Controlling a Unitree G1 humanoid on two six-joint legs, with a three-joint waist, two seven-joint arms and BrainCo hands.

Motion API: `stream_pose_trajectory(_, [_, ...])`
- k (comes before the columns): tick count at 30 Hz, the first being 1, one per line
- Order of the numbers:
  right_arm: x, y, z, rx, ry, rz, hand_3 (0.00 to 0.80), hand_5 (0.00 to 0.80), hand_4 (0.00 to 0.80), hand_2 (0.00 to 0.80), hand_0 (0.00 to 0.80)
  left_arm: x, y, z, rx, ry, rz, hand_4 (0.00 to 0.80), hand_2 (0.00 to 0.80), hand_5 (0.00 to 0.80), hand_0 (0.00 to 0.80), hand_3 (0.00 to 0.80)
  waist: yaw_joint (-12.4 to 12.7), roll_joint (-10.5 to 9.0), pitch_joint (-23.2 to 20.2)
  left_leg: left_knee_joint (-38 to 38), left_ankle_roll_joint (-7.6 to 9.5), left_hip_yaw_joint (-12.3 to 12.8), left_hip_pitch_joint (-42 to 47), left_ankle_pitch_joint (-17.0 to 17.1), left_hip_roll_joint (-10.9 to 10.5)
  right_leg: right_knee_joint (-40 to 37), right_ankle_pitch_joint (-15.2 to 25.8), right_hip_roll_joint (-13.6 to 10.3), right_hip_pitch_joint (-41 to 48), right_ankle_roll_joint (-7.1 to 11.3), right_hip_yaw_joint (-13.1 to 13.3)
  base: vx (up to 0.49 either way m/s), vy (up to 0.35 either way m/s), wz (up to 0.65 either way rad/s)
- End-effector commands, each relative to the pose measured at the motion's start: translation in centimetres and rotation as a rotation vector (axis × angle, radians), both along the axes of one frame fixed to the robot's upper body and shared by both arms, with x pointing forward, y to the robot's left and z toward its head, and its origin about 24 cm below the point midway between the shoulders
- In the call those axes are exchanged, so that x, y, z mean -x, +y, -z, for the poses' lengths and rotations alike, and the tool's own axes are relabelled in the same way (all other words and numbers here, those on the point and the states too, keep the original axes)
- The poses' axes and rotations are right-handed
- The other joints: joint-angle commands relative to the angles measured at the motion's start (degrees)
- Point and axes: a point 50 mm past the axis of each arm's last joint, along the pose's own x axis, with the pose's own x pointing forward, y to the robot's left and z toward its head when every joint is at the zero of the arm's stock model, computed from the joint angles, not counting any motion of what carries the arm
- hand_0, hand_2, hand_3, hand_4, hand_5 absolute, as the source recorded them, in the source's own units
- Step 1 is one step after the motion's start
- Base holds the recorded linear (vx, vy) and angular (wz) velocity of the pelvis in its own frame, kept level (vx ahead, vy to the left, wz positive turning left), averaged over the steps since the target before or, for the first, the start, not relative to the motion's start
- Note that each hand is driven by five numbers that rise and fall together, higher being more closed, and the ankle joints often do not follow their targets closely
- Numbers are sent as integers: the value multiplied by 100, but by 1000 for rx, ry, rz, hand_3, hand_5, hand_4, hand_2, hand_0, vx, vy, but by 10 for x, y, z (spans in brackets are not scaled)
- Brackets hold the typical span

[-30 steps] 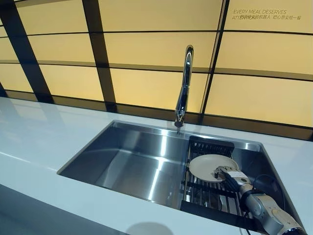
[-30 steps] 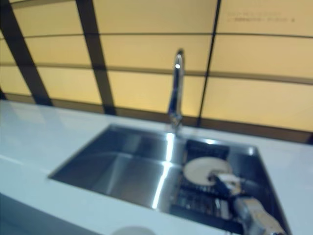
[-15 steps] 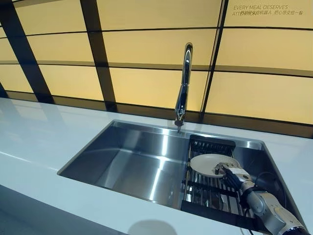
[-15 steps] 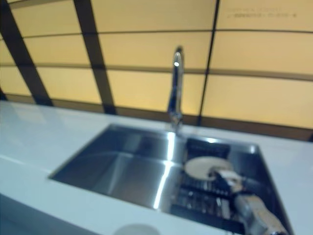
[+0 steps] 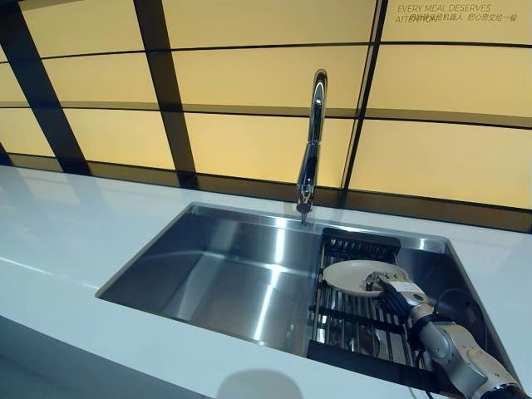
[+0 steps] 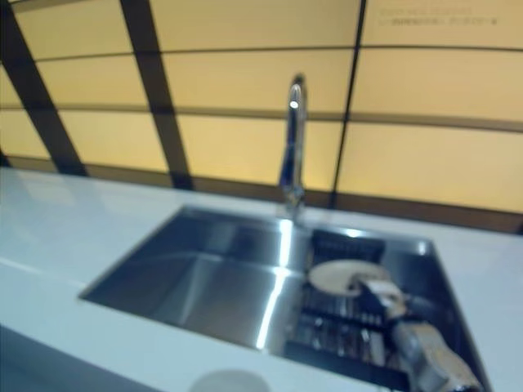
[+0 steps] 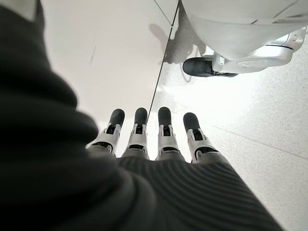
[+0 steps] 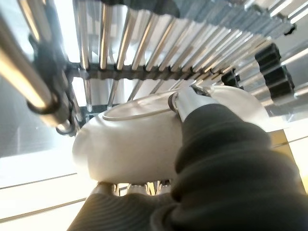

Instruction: Take plates into dishwasher

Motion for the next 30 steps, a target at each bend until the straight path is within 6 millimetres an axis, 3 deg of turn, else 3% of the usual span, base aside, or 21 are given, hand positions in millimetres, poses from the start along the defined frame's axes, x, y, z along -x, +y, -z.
stream_pose_trajectory(1, [-2, 6, -29, -58, -133, -48, 800, 800, 800, 800, 800, -8, 9, -2, -38, -14, -1, 0, 0, 0, 0, 0, 83, -452, -129, -20, 338, 374, 81, -162, -131, 77, -8, -152, -8, 70, 169, 0, 0, 0])
stream_pose_trajectory(15, [-3, 5, -47, -86, -212, -46, 800, 800, 800, 800, 800, -8, 9, -2, -35, -12, -3, 0, 0, 0, 0, 0, 73, -462, -154, -20, 344, 396, 117, -182, -127, 63, -2, -150, 13, 79, 204, 0, 0, 0])
stream_pose_trajectory(30, [2, 4, -92, -100, -383, -83, 800, 800, 800, 800, 800, -2, 9, -1, -31, -1, -22, 0, 0, 0, 0, 0, 11, -486, -191, -20, 344, 475, 155, -223, -126, 38, 16, -164, 19, 105, 273, 2, 5, -1])
